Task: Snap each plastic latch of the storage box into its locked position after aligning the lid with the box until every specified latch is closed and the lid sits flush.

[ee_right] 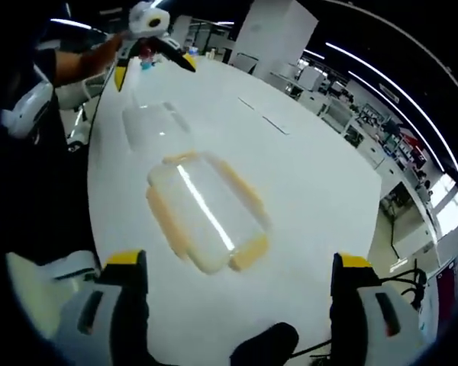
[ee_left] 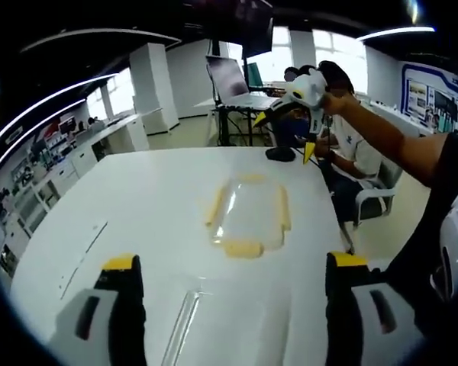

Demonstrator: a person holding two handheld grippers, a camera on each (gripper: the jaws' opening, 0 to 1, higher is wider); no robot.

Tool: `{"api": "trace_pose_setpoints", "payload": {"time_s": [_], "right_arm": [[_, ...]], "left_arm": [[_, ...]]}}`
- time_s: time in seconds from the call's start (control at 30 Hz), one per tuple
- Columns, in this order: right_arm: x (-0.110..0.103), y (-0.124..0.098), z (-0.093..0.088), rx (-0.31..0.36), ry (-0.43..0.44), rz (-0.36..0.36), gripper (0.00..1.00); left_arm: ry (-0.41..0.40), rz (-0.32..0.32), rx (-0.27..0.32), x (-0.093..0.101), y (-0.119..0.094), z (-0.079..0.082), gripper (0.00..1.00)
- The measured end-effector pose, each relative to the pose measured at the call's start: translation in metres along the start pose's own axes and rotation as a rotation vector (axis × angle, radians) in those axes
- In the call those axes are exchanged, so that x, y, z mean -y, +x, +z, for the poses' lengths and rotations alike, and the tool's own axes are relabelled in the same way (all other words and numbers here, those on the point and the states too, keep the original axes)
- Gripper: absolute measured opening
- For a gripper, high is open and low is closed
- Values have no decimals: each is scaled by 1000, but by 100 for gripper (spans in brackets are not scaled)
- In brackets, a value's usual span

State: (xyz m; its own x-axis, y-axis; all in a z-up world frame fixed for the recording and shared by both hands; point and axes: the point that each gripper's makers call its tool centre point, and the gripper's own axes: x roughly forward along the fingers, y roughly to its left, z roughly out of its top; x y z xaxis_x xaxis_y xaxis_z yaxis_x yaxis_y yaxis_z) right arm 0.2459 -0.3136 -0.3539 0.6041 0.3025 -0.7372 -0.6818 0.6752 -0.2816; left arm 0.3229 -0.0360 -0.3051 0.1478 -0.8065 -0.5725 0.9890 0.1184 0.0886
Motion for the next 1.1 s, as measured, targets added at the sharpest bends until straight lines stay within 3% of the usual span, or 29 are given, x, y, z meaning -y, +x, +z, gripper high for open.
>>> {"api": "trace_pose_setpoints", "payload": {"time_s": [0.2,0.27,0.3,0.33,0.87,1.1], "right_arm": [[4,1,-4,-14,-3,9,100],[4,0,-4,-17,-7,10,100],[5,0,-4,-18,-11,9,100],[5,-1,-4,-18,-13,8,100],[15,-9,10,-14,-72,16,100],[16,-13,20,-8,-106,29,99]], "left_arm": [[-17,-2,-14,-2,1,0,91],[-20,7,-11,-3,1,1,96],[-5,66,32,-13,1,10,100],[-1,74,38,-15,0,11,99],[-14,28,-28,-1,11,11,98],[11,16,-39,5,10,19,96]]}}
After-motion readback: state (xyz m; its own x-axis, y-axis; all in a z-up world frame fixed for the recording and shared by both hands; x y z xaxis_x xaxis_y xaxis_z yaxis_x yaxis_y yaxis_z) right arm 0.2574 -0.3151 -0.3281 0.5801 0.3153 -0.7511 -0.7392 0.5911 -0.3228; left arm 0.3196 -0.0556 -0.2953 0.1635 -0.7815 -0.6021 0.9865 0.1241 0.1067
